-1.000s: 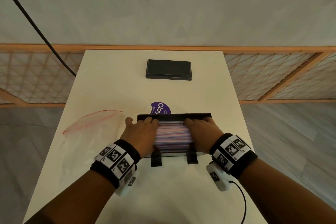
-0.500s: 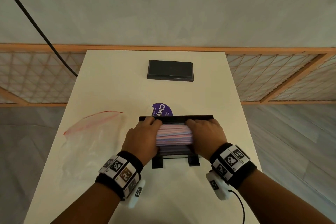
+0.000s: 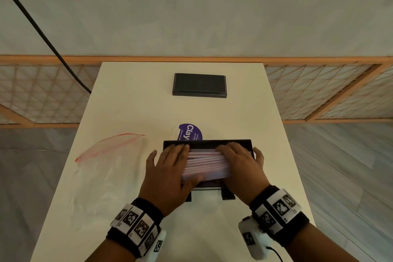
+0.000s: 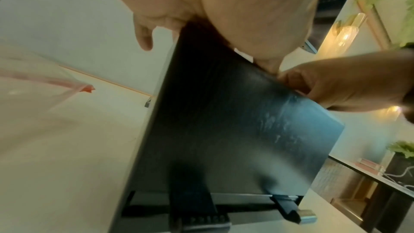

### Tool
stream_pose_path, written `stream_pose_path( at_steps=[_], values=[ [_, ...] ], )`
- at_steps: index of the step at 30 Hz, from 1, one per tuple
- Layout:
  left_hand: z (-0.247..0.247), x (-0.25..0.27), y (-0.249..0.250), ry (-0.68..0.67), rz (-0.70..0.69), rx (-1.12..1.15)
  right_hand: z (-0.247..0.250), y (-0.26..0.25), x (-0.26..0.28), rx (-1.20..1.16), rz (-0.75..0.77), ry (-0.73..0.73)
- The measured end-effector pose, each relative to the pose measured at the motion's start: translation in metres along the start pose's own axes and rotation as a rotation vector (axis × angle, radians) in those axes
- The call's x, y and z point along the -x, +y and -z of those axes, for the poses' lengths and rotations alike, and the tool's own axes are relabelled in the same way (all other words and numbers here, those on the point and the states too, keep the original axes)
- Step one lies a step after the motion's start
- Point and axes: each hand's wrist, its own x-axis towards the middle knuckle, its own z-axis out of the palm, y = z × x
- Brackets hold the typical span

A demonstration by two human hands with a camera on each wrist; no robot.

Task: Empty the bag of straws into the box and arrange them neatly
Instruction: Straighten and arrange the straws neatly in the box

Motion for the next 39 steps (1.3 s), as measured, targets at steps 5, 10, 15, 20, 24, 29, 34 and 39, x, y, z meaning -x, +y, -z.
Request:
stream_pose_path(
  at_steps=[5, 10, 15, 20, 24, 29, 34, 39],
  values=[
    [-0.007, 0.003, -0.002, 0.005, 0.015, -0.073, 0.018, 0.005, 0.007, -0.074, 0.038, -0.163],
    [-0.012, 0.003, -0.005, -0.021, -0.009, -0.123, 0.041, 0.011, 0.010, -0.057, 0.086, -0.268],
    [-0.007, 0.002, -0.010, -0.023, -0.083, -0.230, 0.048, 0.002, 0.010, 0.078, 0.102, -0.203],
    [0.017, -0.010, -0.003, 0.042, -0.086, -0.155, 0.044, -0.006, 0.004, 0.111, 0.097, -0.162],
    [0.042, -0.030, -0.004, -0.120, -0.134, -0.241, 0.038, -0.007, 0.003, 0.077, 0.098, -0.139],
    [0.046, -0.050, 0.006, -0.254, -0.147, -0.347, 0.029, -0.011, 0.007, 0.089, 0.110, -0.171],
    [0.032, -0.056, 0.014, -0.475, -0.049, -0.382, 0.021, -0.010, 0.012, 0.076, 0.105, -0.162],
    [0.025, -0.048, 0.006, -0.460, -0.091, -0.270, 0.023, -0.009, 0.013, 0.039, 0.090, -0.152]
  ],
)
